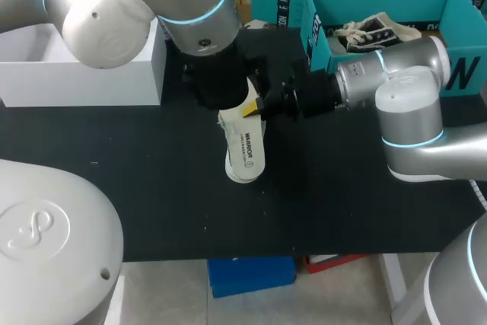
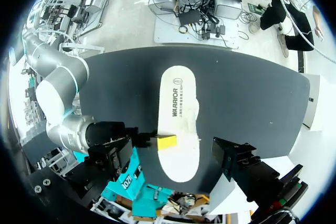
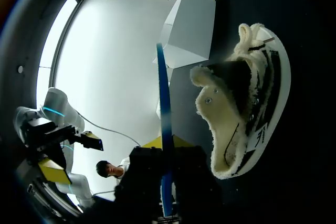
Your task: Take the shoe out of the shoebox, open the shoe tongue, remove and reinsert the insole, then place the shoe into the shoebox
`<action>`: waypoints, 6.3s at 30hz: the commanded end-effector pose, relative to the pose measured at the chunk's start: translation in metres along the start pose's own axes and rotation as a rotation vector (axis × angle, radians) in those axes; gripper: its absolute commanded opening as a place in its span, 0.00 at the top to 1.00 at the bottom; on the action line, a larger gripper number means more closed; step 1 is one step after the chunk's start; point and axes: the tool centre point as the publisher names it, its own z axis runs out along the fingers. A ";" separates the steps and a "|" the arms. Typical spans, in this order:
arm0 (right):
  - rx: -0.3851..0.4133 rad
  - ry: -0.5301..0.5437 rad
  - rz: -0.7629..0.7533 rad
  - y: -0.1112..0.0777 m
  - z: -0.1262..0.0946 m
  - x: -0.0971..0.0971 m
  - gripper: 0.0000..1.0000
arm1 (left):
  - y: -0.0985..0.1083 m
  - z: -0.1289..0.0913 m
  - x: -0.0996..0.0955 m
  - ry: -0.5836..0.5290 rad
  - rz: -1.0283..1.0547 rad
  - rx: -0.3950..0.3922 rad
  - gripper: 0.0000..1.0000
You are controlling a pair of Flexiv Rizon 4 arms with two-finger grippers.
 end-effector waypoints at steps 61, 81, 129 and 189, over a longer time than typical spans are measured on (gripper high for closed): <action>-0.001 -0.001 0.001 0.000 0.001 0.000 1.00 | 0.101 0.048 0.003 0.045 0.002 -0.012 0.00; -0.001 -0.001 0.001 0.000 0.001 0.000 1.00 | 0.148 0.059 0.018 0.043 -0.054 -0.030 0.00; -0.001 -0.001 0.001 0.000 0.001 0.000 1.00 | -0.018 0.033 -0.005 -0.003 -0.005 0.009 0.00; -0.001 -0.001 0.001 0.000 0.001 0.000 1.00 | 0.020 0.038 0.086 -1.014 -0.181 0.060 0.00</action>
